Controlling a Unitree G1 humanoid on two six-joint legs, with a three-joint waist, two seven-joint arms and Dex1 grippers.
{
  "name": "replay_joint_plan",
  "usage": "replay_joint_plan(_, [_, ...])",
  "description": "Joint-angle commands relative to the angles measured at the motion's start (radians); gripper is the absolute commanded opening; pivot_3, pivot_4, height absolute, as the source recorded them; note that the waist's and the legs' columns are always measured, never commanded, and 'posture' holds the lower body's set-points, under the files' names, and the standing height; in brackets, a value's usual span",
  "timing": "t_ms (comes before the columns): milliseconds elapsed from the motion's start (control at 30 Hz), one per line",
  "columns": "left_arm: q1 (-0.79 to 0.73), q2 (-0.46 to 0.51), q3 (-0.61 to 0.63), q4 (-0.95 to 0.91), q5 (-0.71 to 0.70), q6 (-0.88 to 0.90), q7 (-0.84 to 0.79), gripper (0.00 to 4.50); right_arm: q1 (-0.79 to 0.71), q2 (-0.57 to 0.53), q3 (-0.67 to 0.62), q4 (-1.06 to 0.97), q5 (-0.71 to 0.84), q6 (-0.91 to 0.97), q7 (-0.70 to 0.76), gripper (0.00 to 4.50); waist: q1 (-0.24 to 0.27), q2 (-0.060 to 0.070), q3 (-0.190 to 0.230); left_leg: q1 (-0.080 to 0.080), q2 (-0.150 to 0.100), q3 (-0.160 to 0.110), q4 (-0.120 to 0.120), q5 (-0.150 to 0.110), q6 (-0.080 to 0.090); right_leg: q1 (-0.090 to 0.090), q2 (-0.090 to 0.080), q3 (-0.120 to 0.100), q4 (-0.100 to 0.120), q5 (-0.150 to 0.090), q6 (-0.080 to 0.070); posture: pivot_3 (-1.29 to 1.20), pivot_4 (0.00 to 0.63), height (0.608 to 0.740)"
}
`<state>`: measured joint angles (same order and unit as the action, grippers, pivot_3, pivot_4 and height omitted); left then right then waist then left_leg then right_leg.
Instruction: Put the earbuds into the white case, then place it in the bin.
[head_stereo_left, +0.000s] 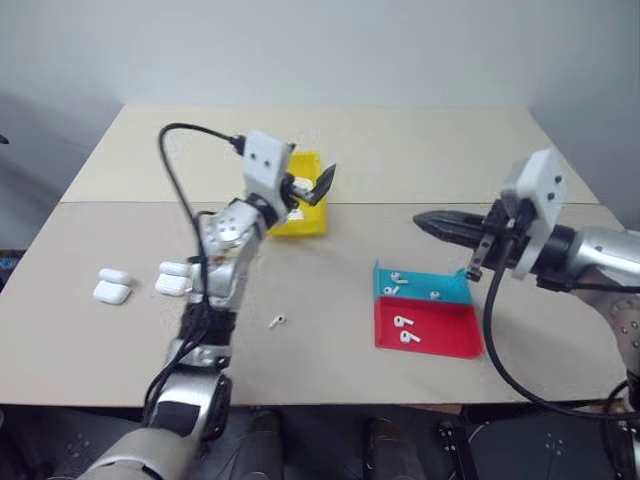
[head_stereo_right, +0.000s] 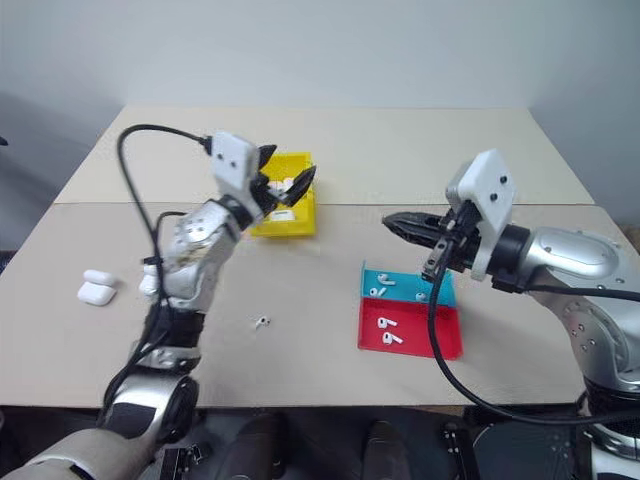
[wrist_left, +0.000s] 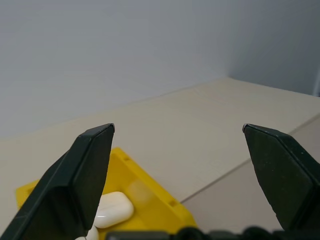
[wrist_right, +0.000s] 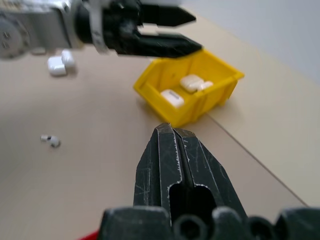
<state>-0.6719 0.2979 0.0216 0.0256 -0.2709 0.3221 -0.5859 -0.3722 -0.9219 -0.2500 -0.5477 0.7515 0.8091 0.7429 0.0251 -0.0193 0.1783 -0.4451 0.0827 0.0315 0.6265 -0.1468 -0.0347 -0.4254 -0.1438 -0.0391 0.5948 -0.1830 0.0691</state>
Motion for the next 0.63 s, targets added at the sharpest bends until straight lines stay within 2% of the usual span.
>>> replay_joint_plan(33, [0.103, 0.144, 0.047, -0.182, -0.168, 0.063, -0.244, 4.46, 0.084, -0.076, -0.134, -0.047, 0.006, -0.035, 0.096, 0.0, -0.001, 0.0, 0.0, 0.0, 0.0, 0.0, 0.0, 0.0, 0.0, 0.0, 0.0, 0.0, 0.0, -0.001, 0.001, 0.0, 0.15, 0.74])
replay_joint_plan(167, [0.239, 0.341, 0.12, -0.245, -0.267, 0.066, -0.442, 4.46, 0.228, -0.164, -0.26, -0.049, -0.019, -0.069, 0.237, 0.0, 0.001, 0.0, 0.0, 0.0, 0.0, 0.0, 0.001, 0.0, 0.0, 0.0, 0.0, 0.0, 0.0, -0.006, -0.006, 0.0, 0.15, 0.74])
replay_joint_plan(300, [0.367, 0.534, 0.172, -0.234, -0.268, 0.006, -0.641, 4.46, 0.387, -0.23, -0.381, -0.04, -0.073, -0.11, 0.4, 0.0, 0.003, 0.0, 0.0, 0.003, 0.001, 0.0, 0.001, 0.0, -0.001, 0.002, 0.0, 0.0, 0.0, -0.006, -0.006, 0.0, 0.15, 0.74])
replay_joint_plan(467, [0.428, 0.629, 0.208, -0.243, -0.288, 0.016, -0.715, 4.46, 0.532, -0.252, -0.448, -0.05, -0.164, -0.183, 0.525, 0.0, 0.013, 0.0, 0.0, 0.004, 0.001, 0.001, 0.001, -0.005, -0.008, 0.002, -0.001, 0.0, 0.0, -0.006, -0.006, 0.0, 0.15, 0.74])
replay_joint_plan(633, [0.419, 0.663, 0.238, -0.26, -0.357, 0.097, -0.722, 4.46, 0.525, -0.253, -0.432, -0.039, -0.174, -0.194, 0.53, 0.0, 0.012, 0.0, 0.0, 0.004, 0.001, 0.001, 0.001, -0.005, -0.008, 0.002, -0.001, 0.0, 0.001, -0.006, -0.006, 0.0, 0.15, 0.74])
